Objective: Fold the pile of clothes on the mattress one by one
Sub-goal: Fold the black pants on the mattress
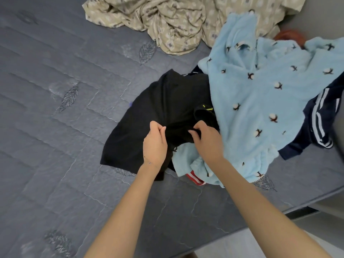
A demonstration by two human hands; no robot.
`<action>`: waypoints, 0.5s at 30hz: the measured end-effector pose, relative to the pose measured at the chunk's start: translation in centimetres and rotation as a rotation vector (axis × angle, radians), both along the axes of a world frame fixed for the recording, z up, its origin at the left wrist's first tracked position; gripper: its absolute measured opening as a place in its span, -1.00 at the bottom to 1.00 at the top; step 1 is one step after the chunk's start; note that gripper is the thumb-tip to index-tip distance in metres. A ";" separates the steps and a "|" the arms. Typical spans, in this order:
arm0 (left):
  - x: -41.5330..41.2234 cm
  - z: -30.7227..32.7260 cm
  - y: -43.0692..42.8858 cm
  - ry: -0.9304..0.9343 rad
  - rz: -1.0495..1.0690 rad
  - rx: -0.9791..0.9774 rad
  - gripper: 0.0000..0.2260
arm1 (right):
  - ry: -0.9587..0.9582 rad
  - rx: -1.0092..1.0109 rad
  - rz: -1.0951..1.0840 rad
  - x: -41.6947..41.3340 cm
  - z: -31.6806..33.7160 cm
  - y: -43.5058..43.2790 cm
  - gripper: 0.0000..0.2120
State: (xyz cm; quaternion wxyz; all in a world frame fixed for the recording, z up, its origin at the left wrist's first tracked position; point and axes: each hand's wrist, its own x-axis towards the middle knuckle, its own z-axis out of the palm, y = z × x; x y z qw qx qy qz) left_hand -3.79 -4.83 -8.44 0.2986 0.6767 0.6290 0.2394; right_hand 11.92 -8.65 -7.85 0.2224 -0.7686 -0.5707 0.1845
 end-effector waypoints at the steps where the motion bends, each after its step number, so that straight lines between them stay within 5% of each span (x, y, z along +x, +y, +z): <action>1: -0.6 1.0 0.1 -0.027 0.016 0.005 -0.84 | 0.010 0.017 -0.005 -0.8 1.0 0.0 -0.82; 15: -22.3 14.0 -0.6 -0.344 0.155 0.164 -0.85 | 0.298 0.175 -0.108 -25.5 15.1 0.0 -0.79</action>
